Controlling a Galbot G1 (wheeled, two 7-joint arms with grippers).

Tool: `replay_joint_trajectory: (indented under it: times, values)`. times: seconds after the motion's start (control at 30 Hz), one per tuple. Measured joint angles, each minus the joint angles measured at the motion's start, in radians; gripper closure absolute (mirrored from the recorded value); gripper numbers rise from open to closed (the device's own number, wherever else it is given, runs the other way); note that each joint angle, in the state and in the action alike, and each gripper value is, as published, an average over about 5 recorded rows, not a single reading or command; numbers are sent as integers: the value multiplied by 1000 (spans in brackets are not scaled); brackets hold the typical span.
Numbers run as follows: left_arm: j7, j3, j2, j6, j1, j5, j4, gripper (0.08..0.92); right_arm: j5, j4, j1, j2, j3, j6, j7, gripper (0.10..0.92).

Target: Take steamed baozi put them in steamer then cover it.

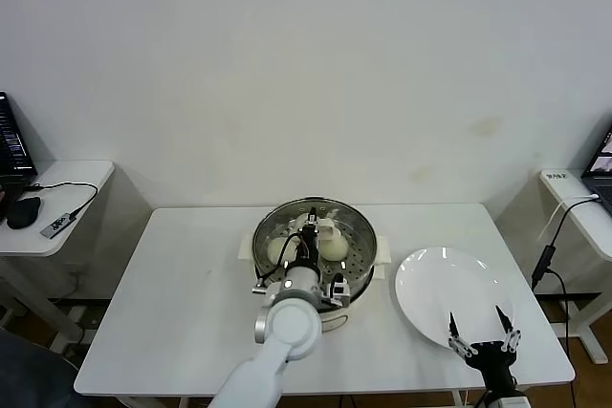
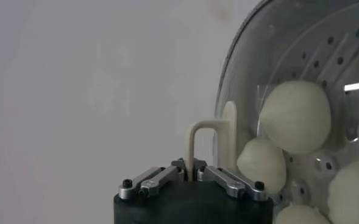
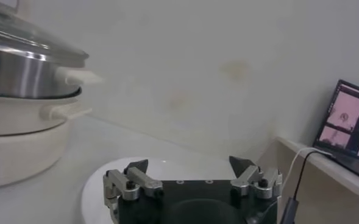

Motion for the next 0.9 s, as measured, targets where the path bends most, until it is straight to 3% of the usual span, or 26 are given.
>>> replay_joint_trajectory:
  times: [0.13,0.23,0.57,0.9]
  values:
    - [-9,-3,-6,-1,2,-3,8,854,1,-2,0,-4,-1,1,0,203]
    - [-14,-3,-7,-2,7,-7,6,802,1,-2,0,-6,-3,1,0,203]
    - [-14,6,30,-3,41,-39,-67,517,-4,1,-4,-2,-8,0,-1,203]
    - [-38,-8,127,-25,135,-106,-238,230,-11,10,-11,1,-13,-1,0,203]
